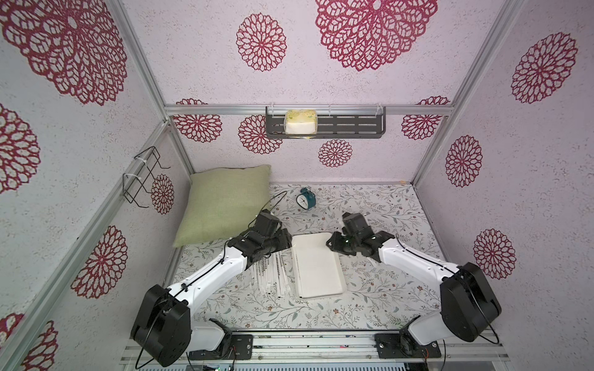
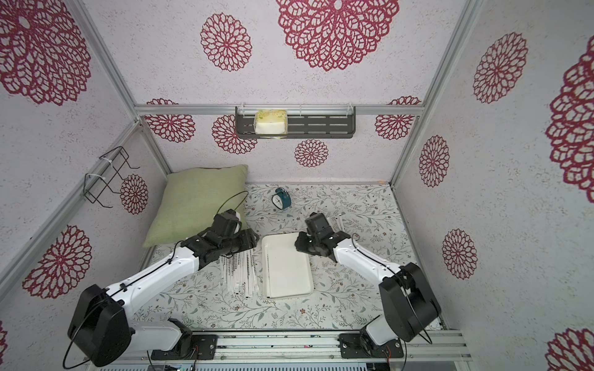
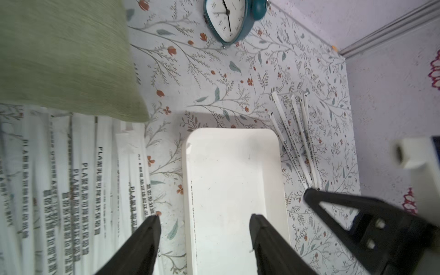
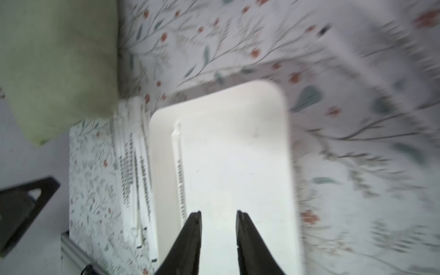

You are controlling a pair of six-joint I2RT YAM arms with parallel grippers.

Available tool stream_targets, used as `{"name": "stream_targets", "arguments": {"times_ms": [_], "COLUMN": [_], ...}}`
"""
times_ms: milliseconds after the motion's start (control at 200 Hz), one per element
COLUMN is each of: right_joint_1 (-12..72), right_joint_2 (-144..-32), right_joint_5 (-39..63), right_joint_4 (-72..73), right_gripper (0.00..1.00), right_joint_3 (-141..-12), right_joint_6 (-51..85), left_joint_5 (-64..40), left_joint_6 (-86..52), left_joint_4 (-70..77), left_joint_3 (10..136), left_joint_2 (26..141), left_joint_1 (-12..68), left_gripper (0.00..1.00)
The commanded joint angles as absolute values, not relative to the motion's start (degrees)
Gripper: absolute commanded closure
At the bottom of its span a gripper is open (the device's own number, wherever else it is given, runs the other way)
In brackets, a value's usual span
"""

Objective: Put the straws into the storage box
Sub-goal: Place the straw in the storage box, then pick up the straw from the center of the board.

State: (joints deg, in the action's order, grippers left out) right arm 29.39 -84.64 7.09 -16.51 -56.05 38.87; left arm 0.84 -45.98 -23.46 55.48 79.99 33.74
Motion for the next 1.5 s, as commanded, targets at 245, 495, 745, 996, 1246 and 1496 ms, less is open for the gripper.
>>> {"name": "stream_targets", "arguments": {"times_ms": [245, 495, 745, 996, 1246, 1496], "right_joint_1": [23.09, 22.22, 21.25, 21.75, 24.48, 33.25], "right_joint_2": [-97.04, -102.23, -105.83, -106.13, -100.94, -92.52], "right_joint_5": [-3.26, -6.68, -6.32, -6.11, -3.97, -1.7], "right_joint_4": [-23.3, -21.46, -20.51, -19.43, -20.45, -25.95], "right_gripper": [0.7, 0.67, 0.69, 0.81, 0.9, 0.92], "right_joint_3": [-61.91, -65.67, -66.88, -64.58, -62.67, -66.54], "right_joint_6": [20.25, 18.01, 16.66, 16.7, 19.21, 28.05], "left_joint_5": [5.07, 3.01, 2.71, 2.75, 2.76, 2.33], "left_joint_6": [-43.66, -45.97, -45.66, -46.19, -46.72, -49.13], "left_joint_4": [-27.76, -24.43, -23.6, -22.73, -21.8, -20.87], "left_joint_3": [60.66, 58.45, 58.36, 57.17, 54.48, 50.49], "left_joint_2": [84.84, 84.72, 85.76, 85.08, 82.56, 79.27], "left_joint_1": [36.63, 36.65, 36.56, 35.89, 34.23, 32.0], "left_gripper": [0.26, 0.27, 0.27, 0.29, 0.32, 0.34]}}
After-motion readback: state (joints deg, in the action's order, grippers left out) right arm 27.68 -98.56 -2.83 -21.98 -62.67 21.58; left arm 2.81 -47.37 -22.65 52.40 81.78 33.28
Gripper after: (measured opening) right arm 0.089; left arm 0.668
